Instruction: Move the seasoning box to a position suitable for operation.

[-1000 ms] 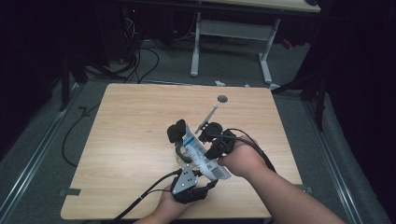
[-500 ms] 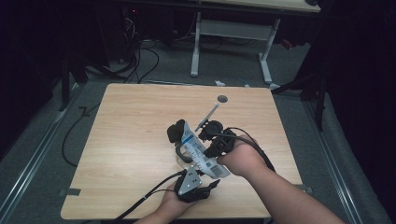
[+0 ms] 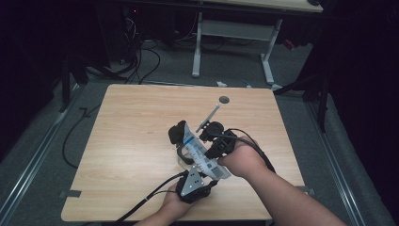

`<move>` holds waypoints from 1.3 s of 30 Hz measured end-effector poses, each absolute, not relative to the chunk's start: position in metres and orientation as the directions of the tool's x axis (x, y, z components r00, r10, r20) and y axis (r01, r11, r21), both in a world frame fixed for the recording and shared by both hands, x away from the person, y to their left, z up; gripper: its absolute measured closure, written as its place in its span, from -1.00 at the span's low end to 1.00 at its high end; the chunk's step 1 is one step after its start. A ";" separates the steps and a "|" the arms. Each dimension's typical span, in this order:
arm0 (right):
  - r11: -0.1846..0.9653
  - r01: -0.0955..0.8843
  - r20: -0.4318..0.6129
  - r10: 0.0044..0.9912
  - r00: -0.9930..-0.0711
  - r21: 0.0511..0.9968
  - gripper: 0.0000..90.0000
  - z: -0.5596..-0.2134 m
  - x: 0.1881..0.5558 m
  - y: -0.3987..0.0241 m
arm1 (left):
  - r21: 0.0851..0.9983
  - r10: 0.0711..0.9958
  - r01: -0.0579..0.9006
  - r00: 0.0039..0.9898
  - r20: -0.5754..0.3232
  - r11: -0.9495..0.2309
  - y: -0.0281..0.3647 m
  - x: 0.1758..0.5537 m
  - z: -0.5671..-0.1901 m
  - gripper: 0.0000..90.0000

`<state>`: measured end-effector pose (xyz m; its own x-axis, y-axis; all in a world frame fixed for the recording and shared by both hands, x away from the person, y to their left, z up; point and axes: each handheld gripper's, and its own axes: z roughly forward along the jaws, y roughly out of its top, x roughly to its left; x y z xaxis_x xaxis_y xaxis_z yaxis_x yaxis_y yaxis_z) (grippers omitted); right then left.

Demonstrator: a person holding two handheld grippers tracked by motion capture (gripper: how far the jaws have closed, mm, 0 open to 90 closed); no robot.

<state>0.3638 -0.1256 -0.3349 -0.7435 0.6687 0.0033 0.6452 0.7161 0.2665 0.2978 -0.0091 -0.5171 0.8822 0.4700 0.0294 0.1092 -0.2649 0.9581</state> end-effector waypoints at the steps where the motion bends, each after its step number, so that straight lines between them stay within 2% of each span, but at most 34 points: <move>1: 0.715 0.646 0.001 0.670 -0.742 0.267 1.00 -0.335 0.364 -0.126 | 0.958 0.467 0.105 0.884 0.033 -0.266 -0.009 0.297 -0.517 0.55; 3: 0.712 0.647 0.000 0.672 -0.740 0.271 1.00 -0.334 0.364 -0.126 | 0.959 0.462 0.096 0.886 0.040 -0.267 -0.010 0.295 -0.516 0.65; 7: 0.712 0.647 0.001 0.672 -0.741 0.273 1.00 -0.334 0.364 -0.126 | 0.958 0.446 0.114 0.895 0.016 -0.262 -0.010 0.296 -0.517 0.62; 8: 0.712 0.648 0.003 0.672 -0.740 0.272 1.00 -0.334 0.364 -0.127 | 0.956 0.451 0.123 0.893 0.010 -0.265 -0.011 0.297 -0.518 0.54; 11: 0.710 0.650 0.007 0.674 -0.739 0.270 1.00 -0.334 0.364 -0.128 | 0.956 0.460 0.163 0.887 -0.035 -0.242 -0.008 0.303 -0.520 0.15; 13: 0.706 0.655 0.014 0.677 -0.736 0.269 1.00 -0.334 0.362 -0.127 | 0.957 0.474 0.175 0.879 -0.045 -0.233 -0.008 0.305 -0.519 -0.01; 18: 0.706 0.652 0.021 0.674 -0.739 0.277 1.00 -0.334 0.362 -0.127 | 0.961 0.481 0.166 0.876 -0.041 -0.220 -0.010 0.306 -0.516 -0.14; 20: 0.708 0.649 0.024 0.670 -0.742 0.277 1.00 -0.335 0.362 -0.125 | 0.961 0.474 0.162 0.879 -0.039 -0.223 -0.010 0.306 -0.514 -0.10; 22: 0.706 0.651 0.022 0.673 -0.740 0.279 1.00 -0.335 0.362 -0.124 | 0.961 0.473 0.144 0.881 -0.016 -0.235 -0.012 0.302 -0.514 0.13; 29: 0.709 0.652 0.006 0.676 -0.737 0.267 1.00 -0.337 0.363 -0.127 | 0.959 0.481 0.119 0.876 0.021 -0.258 -0.010 0.297 -0.512 0.26; 32: 0.706 0.653 0.005 0.678 -0.735 0.273 1.00 -0.336 0.364 -0.129 | 0.960 0.491 0.101 0.870 0.042 -0.263 -0.009 0.294 -0.512 0.40; 37: 0.710 0.650 0.004 0.675 -0.738 0.271 1.00 -0.335 0.365 -0.127 | 0.960 0.492 0.109 0.870 0.033 -0.257 -0.009 0.294 -0.512 0.41; 39: 0.712 0.649 0.004 0.673 -0.740 0.268 1.00 -0.335 0.365 -0.126 | 0.961 0.481 0.130 0.877 0.004 -0.245 -0.008 0.297 -0.514 0.34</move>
